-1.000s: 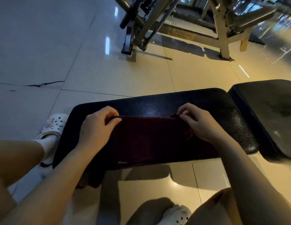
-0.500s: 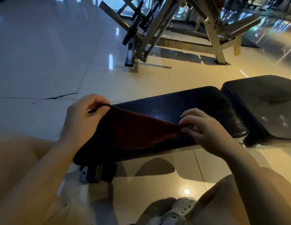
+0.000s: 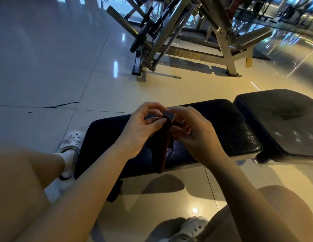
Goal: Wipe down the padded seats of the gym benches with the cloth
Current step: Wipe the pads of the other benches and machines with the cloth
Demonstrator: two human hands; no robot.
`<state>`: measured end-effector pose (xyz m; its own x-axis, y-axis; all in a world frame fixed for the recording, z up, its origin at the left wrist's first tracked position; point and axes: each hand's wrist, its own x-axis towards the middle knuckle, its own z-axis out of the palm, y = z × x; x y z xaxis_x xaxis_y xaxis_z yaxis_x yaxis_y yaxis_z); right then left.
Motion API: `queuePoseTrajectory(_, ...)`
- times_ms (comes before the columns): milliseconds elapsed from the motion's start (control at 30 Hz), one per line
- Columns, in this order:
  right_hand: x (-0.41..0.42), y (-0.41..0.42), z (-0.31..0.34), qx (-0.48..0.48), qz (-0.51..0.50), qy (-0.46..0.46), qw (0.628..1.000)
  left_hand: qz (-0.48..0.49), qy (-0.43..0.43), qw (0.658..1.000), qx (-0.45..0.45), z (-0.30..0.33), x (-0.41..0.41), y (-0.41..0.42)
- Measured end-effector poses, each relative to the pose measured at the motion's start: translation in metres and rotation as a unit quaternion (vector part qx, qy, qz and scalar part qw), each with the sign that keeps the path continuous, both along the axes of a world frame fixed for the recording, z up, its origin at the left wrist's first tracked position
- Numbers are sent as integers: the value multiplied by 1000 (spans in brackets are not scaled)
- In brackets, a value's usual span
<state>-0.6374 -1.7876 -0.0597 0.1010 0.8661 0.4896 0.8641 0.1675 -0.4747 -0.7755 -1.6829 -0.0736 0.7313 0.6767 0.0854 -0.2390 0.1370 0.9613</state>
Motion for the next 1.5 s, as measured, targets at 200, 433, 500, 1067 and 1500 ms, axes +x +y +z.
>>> queuePoseTrajectory(200, 9, -9, -11, -9, 0, -114, 993, -53, 68, 996, -17, -6, -2, 1)
queuePoseTrajectory(433, 11, -15, -13, -20, -16, -75, 997, -49, 143, 980, 127, -48, -23, -13)
queuePoseTrajectory(500, 10, -15, -15, -41, -12, -79, 996, -43, 173, 970, 168, -55, -22, -13)
queuePoseTrajectory(1067, 32, -39, -26, -167, -25, -51, 984, 6, 223, 870, 439, -76, -38, -10)
queuePoseTrajectory(1500, 23, 55, -67, -202, -211, -168, 942, 125, 346, 903, 222, -95, -15, 38)
